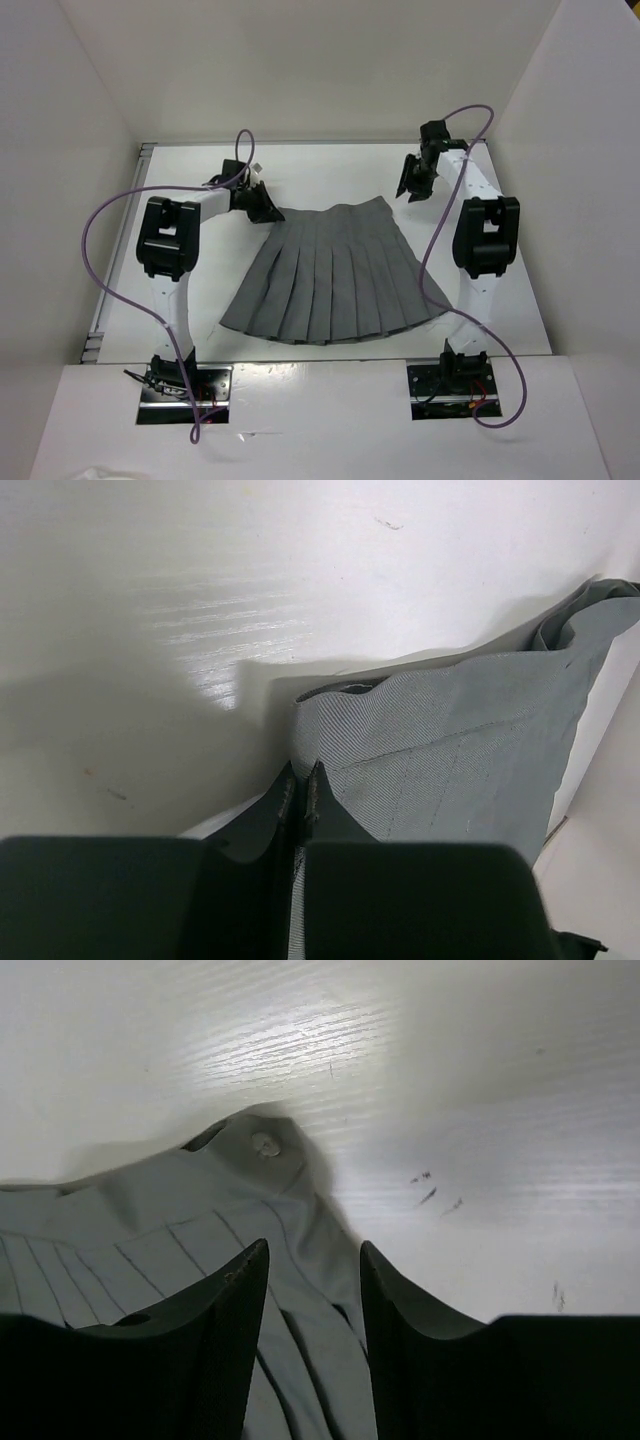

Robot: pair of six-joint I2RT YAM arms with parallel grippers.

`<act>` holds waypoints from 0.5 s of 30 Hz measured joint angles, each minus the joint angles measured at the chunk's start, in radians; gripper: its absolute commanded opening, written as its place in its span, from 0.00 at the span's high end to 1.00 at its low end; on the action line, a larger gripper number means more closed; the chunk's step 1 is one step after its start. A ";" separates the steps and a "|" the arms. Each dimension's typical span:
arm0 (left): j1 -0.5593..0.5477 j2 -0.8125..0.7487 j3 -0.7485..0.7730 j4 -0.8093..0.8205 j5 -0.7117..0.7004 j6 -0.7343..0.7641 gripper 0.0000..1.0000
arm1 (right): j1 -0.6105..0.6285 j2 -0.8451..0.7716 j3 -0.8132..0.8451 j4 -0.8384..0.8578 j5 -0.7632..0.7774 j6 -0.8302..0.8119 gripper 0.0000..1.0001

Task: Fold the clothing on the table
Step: Fold the skirt

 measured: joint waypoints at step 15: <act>-0.003 0.034 0.079 -0.048 -0.047 0.001 1.00 | -0.036 0.194 0.000 0.094 -0.325 -0.100 0.51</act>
